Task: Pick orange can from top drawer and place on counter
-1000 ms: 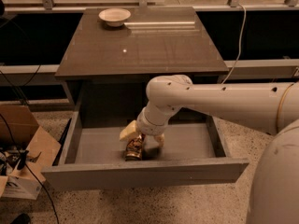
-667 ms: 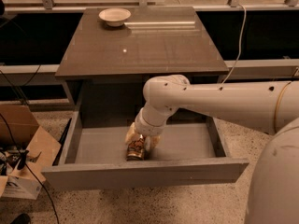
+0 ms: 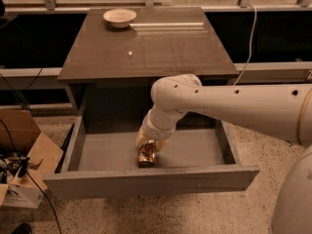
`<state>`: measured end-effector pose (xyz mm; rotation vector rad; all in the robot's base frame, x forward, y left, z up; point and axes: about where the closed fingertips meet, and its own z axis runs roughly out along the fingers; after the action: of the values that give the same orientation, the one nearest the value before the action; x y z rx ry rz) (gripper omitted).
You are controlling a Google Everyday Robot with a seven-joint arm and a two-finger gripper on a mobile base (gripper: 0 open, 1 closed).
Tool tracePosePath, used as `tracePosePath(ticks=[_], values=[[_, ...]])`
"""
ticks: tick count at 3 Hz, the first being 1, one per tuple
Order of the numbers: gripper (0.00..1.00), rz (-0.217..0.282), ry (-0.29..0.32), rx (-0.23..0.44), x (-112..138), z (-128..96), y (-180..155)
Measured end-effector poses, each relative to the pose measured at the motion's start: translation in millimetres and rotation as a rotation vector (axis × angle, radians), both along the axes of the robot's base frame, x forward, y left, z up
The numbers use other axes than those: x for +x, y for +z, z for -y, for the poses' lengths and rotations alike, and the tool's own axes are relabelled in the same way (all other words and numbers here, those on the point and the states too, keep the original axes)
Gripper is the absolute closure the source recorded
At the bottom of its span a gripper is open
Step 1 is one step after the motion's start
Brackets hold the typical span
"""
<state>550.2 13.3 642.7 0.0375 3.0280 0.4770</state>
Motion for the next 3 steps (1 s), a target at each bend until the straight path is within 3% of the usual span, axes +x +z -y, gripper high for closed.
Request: tracePosePath(ticks=[1,2,3], values=[[1.0,0.039,-0.004,0.085,-1,4,13],[1.0,0.124,0.002,0.208,-5,18,57],[1.0,0.237,0.005,0.297,-9,60,120]])
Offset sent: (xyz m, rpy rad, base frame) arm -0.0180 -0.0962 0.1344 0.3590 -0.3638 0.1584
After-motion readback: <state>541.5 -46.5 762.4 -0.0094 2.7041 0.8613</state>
